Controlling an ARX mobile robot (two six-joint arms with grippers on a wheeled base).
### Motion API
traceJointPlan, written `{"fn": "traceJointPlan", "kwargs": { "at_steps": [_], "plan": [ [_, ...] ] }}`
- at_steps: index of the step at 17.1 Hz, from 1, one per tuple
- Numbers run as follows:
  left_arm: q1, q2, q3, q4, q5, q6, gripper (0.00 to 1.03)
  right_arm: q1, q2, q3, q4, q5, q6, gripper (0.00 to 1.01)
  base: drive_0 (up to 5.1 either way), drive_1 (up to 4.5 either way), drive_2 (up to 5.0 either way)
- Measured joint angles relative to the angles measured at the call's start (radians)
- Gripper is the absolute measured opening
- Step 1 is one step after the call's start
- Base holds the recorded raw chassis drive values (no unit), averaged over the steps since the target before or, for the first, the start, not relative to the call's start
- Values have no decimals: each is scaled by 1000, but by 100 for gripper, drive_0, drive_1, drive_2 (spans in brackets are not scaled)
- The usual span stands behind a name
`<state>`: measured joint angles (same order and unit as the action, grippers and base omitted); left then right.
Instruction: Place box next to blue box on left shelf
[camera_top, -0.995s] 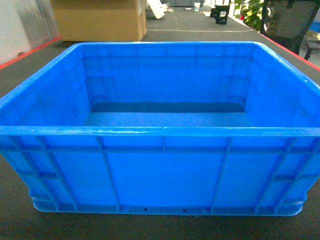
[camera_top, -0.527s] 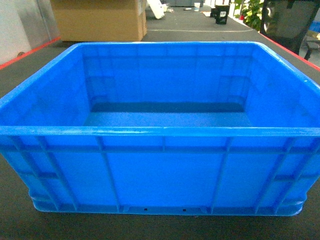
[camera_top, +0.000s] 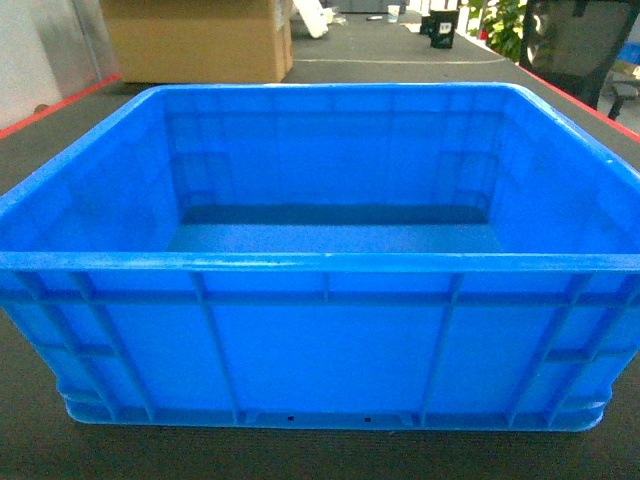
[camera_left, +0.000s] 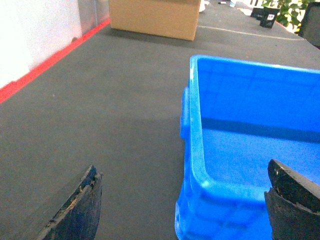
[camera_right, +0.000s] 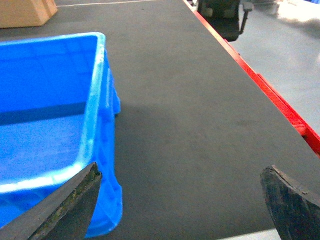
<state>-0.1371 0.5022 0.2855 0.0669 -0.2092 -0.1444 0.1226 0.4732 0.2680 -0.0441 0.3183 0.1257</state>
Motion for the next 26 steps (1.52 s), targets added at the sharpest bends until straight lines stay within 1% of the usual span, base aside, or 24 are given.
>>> {"fn": "traceJointPlan", "kwargs": {
  "at_steps": [1, 2, 3, 4, 5, 6, 7, 8, 10, 12, 13, 15, 16, 19, 22, 23, 24, 25, 26],
  "plan": [
    [-6, 133, 79, 57, 32, 22, 98, 1, 131, 80, 49, -61, 13, 98, 0, 0, 0],
    [-22, 270, 167, 106, 49, 47, 98, 13, 268, 169, 104, -119, 9, 98, 0, 0, 0],
    [-27, 384, 239, 124, 50, 63, 98, 34, 384, 255, 100, -158, -6, 98, 0, 0, 0],
    [-16, 499, 310, 100, 50, 61, 98, 59, 494, 327, 67, -197, -20, 98, 0, 0, 0],
    [-7, 602, 369, 64, 50, 45, 98, 75, 594, 386, 15, -220, -26, 98, 0, 0, 0],
    [-6, 704, 420, 41, 60, 35, 98, 81, 705, 437, 13, -216, -35, 98, 0, 0, 0],
    [-13, 769, 446, 41, 59, 36, 98, 81, 785, 462, 50, -196, -42, 98, 0, 0, 0],
    [-23, 816, 458, 42, 50, 40, 98, 80, 848, 475, 72, -180, -47, 98, 0, 0, 0],
    [-37, 872, 468, 25, 44, 48, 98, 77, 924, 480, 98, -170, -48, 98, 0, 0, 0],
    [-36, 919, 484, 21, 41, 55, 98, 66, 973, 488, 124, -171, -35, 98, 0, 0, 0],
    [-31, 946, 494, 29, 31, 68, 98, 66, 994, 496, 142, -169, -32, 98, 0, 0, 0],
    [-24, 1003, 531, 21, 41, 69, 98, 66, 1028, 507, 164, -168, -18, 98, 0, 0, 0],
    [-24, 1028, 550, 13, 42, 68, 98, 64, 1048, 515, 171, -157, -18, 98, 0, 0, 0],
    [-24, 1054, 567, 7, 49, 64, 98, 57, 1073, 518, 177, -154, -18, 98, 0, 0, 0],
    [-24, 1064, 576, -2, 52, 61, 95, 53, 1077, 522, 187, -151, -18, 98, 0, 0, 0],
    [-24, 1067, 578, -3, 52, 60, 93, 53, 1078, 524, 187, -150, -18, 98, 0, 0, 0],
    [-24, 1073, 583, -3, 52, 54, 87, 53, 1081, 531, 179, -147, -19, 94, 0, 0, 0],
    [-24, 1082, 592, -11, 54, 42, 78, 53, 1083, 538, 176, -139, -21, 85, 0, 0, 0],
    [-24, 1091, 607, -39, 62, 23, 64, 54, 1086, 541, 165, -135, -22, 70, 0, 0, 0]
  ]
}}
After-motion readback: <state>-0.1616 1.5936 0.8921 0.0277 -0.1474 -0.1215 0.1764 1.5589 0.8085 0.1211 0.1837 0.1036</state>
